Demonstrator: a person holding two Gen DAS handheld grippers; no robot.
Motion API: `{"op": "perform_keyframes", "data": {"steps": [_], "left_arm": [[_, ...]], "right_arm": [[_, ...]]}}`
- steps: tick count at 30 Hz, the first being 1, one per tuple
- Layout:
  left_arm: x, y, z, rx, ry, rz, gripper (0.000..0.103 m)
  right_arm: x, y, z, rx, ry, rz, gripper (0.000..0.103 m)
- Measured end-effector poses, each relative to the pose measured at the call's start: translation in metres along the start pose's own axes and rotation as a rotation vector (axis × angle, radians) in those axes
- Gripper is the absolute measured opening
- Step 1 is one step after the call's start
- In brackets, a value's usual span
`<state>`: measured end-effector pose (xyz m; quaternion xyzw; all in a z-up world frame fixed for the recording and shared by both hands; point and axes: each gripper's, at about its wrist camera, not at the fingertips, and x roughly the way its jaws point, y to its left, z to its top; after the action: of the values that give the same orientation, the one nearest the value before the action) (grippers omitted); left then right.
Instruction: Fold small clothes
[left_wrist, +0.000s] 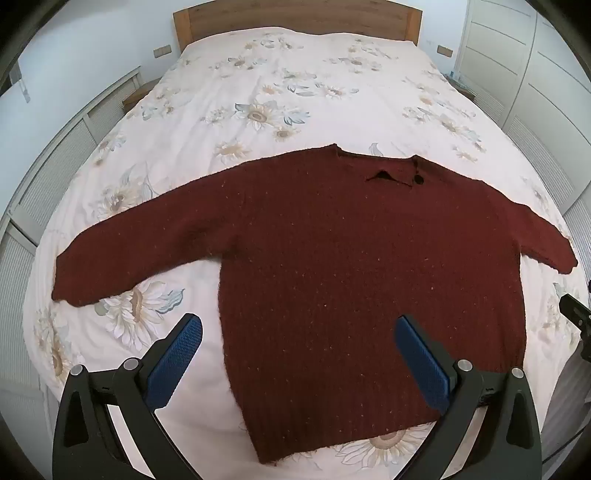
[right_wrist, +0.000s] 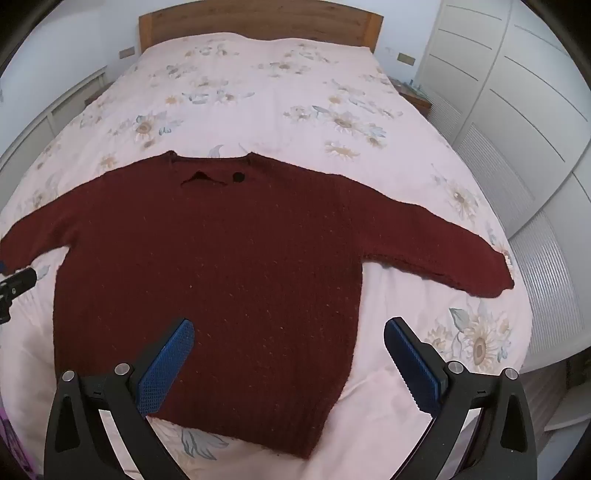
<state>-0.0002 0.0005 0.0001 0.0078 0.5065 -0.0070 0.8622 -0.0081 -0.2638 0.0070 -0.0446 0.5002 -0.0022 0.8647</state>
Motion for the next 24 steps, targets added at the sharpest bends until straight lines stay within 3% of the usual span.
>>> {"op": "perform_keyframes", "data": {"steps": [24], "left_arm": [[0.0015,0.0007,0.0007,0.021,0.005,0.024,0.102]], "right_arm": [[0.0021,-0.0008,-0.001,-0.016,0.013,-0.012,0.102]]}}
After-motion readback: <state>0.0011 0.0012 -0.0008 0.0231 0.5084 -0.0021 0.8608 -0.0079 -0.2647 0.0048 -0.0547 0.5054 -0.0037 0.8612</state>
